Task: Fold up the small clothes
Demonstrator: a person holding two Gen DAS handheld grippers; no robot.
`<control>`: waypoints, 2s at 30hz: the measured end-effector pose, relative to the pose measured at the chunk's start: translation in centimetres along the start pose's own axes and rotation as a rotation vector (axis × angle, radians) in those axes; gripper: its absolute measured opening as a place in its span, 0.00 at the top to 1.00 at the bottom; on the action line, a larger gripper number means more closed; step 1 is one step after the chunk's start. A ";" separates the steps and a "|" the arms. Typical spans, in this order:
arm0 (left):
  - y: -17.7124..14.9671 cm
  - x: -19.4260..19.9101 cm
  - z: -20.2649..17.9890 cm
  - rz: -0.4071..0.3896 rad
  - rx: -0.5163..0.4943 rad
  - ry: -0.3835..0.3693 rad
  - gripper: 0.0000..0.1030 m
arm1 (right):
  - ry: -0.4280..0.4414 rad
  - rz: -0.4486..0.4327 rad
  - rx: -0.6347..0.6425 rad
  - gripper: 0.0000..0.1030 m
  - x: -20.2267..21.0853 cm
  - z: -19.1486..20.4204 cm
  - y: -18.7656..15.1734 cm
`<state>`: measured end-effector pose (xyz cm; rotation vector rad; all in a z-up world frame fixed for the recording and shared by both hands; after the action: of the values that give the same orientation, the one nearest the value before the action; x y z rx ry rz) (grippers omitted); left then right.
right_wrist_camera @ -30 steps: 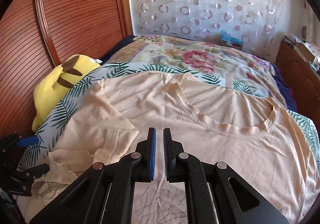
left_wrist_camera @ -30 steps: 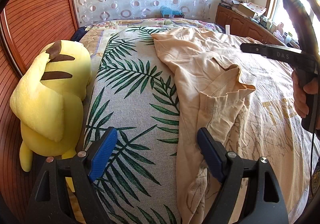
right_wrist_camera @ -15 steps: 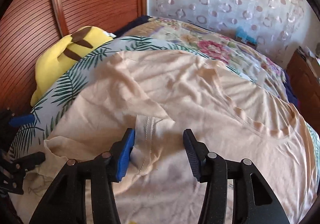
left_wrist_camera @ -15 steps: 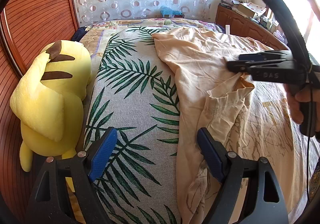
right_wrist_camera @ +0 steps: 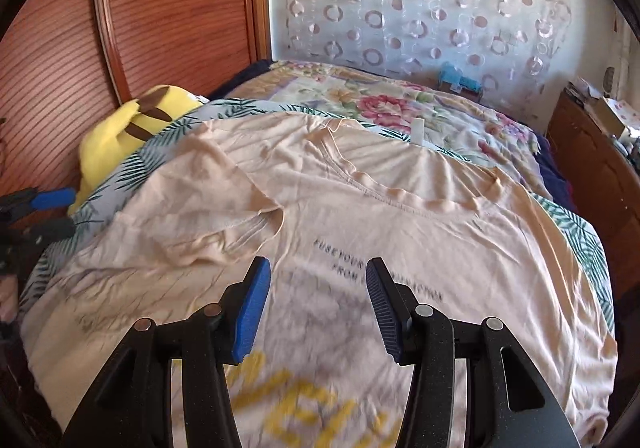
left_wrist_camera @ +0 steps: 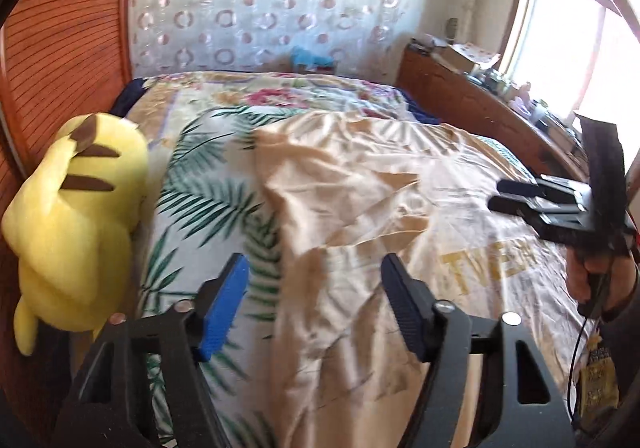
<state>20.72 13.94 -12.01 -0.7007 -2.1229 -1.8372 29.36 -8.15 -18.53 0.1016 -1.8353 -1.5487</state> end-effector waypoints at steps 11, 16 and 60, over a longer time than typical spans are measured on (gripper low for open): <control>-1.6 -4.2 -1.1 0.090 -0.016 0.014 0.73 | -0.017 -0.009 0.001 0.50 11.6 -0.6 -7.7; -1.2 -3.5 -2.2 0.058 -0.063 -0.024 0.91 | -0.060 0.015 -0.039 0.50 13.6 -2.9 -9.5; -1.7 -3.0 -9.4 0.044 -0.151 -0.023 0.27 | -0.094 -0.001 -0.104 0.50 13.2 -3.8 -8.4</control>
<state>21.24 4.04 -13.28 -0.7993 -1.9811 -1.9901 18.56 -20.09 -19.74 -0.0199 -1.8226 -1.6713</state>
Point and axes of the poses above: each gripper's, at about its wrist camera, not at the fingertips, and x roughly against the way its jaws point, z to its left, y to its top, the point moved 5 cm from there along -x, roughly the way its jaws point, and after that the axes turned 14 degrees about -z, right-handed, at the moved point
